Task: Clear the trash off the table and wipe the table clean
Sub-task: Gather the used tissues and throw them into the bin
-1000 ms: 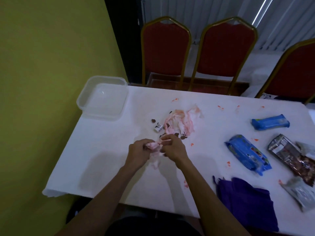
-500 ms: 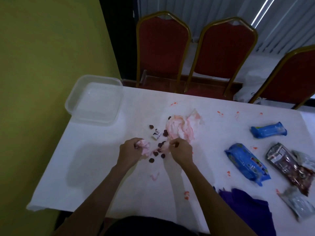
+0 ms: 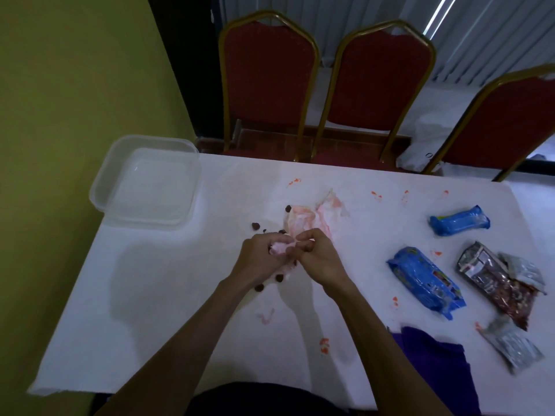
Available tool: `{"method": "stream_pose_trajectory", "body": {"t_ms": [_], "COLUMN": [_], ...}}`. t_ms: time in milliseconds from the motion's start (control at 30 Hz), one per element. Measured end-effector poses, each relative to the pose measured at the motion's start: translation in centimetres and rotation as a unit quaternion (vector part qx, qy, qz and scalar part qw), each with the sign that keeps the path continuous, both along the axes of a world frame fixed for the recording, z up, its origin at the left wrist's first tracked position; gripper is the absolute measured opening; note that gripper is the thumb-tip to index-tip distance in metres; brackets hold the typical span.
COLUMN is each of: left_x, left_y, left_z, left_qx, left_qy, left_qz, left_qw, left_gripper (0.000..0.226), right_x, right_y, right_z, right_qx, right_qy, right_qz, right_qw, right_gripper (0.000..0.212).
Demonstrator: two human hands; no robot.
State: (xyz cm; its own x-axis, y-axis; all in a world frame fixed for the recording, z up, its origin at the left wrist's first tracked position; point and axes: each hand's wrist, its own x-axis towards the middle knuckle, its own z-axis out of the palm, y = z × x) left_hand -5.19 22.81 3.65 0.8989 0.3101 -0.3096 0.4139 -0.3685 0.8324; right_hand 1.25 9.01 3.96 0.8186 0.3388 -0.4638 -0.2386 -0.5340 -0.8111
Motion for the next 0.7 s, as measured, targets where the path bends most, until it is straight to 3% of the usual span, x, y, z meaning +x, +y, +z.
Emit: {"method": "stream_pose_trajectory", "body": {"t_ms": [100,233,333,700], "left_x": [0.1,-0.4,-0.8,-2.6], "left_y": [0.7,2.6,3.3,3.9], "left_z": [-0.2,-0.8,-1.1,-1.7], "left_qx": [0.019,0.031,0.026,0.015], "left_qy": [-0.007,0.002,0.012,0.034], "left_qz": [0.056,0.118,0.125,0.128], "left_qw": [0.998,0.993,0.992,0.991], "left_gripper": [0.017,0.017,0.018,0.018], "right_x": [0.6,0.3,-1.0,-2.7], "right_y": [-0.4,-0.6,0.1,2.7], "right_z": [-0.1,-3.0,-6.2,-8.6], "right_qx": [-0.013,-0.125,-0.184,-0.275], "right_qy": [-0.016,-0.087,-0.092,-0.153], "right_qz": [-0.005,0.037,0.089,0.114], "right_qw": [1.0,0.988,0.974,0.942], "right_gripper": [0.024,0.01,0.009,0.015]}}
